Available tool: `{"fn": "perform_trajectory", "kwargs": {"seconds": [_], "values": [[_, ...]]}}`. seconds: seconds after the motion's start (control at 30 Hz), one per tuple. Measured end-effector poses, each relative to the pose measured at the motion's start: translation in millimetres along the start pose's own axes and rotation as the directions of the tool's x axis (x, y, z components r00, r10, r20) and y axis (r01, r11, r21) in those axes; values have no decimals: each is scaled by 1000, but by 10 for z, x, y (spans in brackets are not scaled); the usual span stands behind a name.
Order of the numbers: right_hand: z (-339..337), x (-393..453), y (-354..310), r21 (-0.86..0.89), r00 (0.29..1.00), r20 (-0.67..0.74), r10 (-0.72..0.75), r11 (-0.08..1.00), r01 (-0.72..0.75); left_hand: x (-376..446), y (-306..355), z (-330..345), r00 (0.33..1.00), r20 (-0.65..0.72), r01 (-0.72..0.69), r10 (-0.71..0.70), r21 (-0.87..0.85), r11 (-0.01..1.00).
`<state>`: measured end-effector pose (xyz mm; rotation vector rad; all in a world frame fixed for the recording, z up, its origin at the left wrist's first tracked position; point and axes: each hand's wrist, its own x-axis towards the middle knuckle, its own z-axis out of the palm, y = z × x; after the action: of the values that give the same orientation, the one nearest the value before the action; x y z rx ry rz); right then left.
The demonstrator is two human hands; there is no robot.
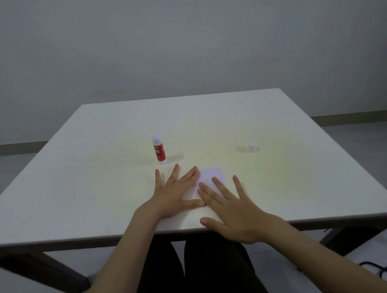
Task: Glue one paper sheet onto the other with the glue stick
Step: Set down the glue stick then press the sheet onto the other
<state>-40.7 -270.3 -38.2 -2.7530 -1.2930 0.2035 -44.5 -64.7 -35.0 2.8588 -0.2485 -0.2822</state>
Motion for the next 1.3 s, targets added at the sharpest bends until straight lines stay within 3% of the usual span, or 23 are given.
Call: {"fn": "perform_trajectory", "kwargs": {"seconds": [0.07, 0.23, 0.43, 0.7, 0.8, 0.9, 0.97, 1.03, 1.1, 1.17, 1.23, 1.3], "values": [[-25, 0, 91, -27, 1000, 15, -1, 1000, 1, -1, 5, 0, 1000, -3, -2, 2, -14, 1000], [-249, 188, 354, -50, 981, 56, 185, 982, -182, -11, 10, -6, 1000, 6, -4, 4, -20, 1000], [-41, -38, 116, -30, 998, 43, -38, 999, 39, -16, 3, -2, 1000, 10, -9, 10, -21, 1000], [-241, 213, 591, -99, 983, 64, 172, 981, -165, -46, 40, -61, 998, 58, 14, -11, -46, 999], [-229, 243, 671, -50, 955, -102, 279, 957, -285, -45, 56, -88, 997, 80, 12, -8, -52, 999], [-252, 253, 780, 56, 875, -351, 334, 940, -336, -55, 43, -95, 998, 65, 2, 5, -106, 994], [-276, 285, 862, 137, 800, -451, 396, 916, -377, -84, 11, -111, 1000, 5, -11, 13, -281, 960], [-294, 344, 934, 146, 732, -487, 476, 871, -470, -123, -18, -144, 989, -147, -61, -23, -541, 839], [-302, 404, 1003, 153, 698, -468, 542, 828, -540, -151, -33, -164, 899, -386, -150, -208, -716, 681], [-283, 459, 1067, 138, 713, -426, 557, 819, -557, -130, -51, -168, 695, -552, -203, -460, -765, 611], [-258, 499, 1115, 109, 728, -426, 536, 830, -547, -53, -99, -188, 533, -569, -178, -626, -799, 575], [-263, 519, 1150, 125, 720, -454, 524, 838, -531, 54, -167, -235, 492, -511, -112, -705, -840, 531]]}}
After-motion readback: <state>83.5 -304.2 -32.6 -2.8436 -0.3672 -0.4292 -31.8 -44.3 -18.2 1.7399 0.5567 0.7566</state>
